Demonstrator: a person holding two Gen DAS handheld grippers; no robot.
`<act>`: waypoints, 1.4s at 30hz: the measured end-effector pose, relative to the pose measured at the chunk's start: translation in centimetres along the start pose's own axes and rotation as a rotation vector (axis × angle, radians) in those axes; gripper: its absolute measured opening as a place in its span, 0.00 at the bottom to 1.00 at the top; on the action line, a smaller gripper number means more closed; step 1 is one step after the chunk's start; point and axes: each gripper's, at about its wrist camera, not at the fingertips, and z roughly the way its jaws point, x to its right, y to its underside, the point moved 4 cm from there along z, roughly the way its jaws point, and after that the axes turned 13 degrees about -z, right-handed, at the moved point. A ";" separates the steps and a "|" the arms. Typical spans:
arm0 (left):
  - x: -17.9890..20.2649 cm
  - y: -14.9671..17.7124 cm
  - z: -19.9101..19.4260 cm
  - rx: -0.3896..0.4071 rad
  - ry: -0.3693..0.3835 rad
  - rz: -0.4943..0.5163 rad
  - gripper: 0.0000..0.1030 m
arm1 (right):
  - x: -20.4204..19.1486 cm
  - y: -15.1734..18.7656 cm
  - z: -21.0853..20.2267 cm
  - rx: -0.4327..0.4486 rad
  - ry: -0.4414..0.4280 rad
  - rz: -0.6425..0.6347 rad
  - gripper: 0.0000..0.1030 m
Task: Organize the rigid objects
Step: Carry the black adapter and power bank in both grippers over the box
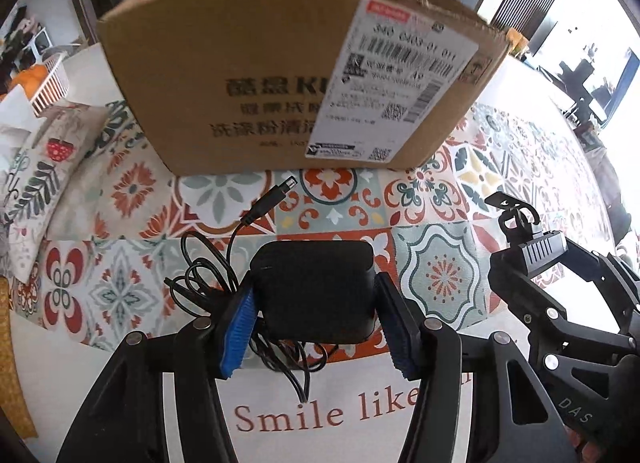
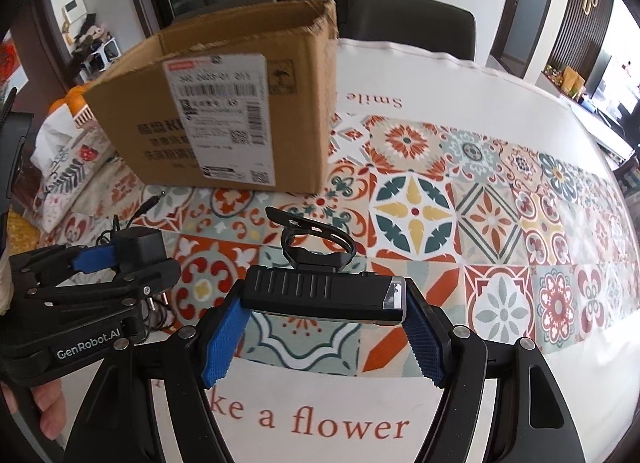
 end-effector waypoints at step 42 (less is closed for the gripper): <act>-0.5 -7.2 -16.4 0.399 0.070 0.019 0.54 | -4.0 -9.3 -12.1 0.327 0.030 -0.061 0.71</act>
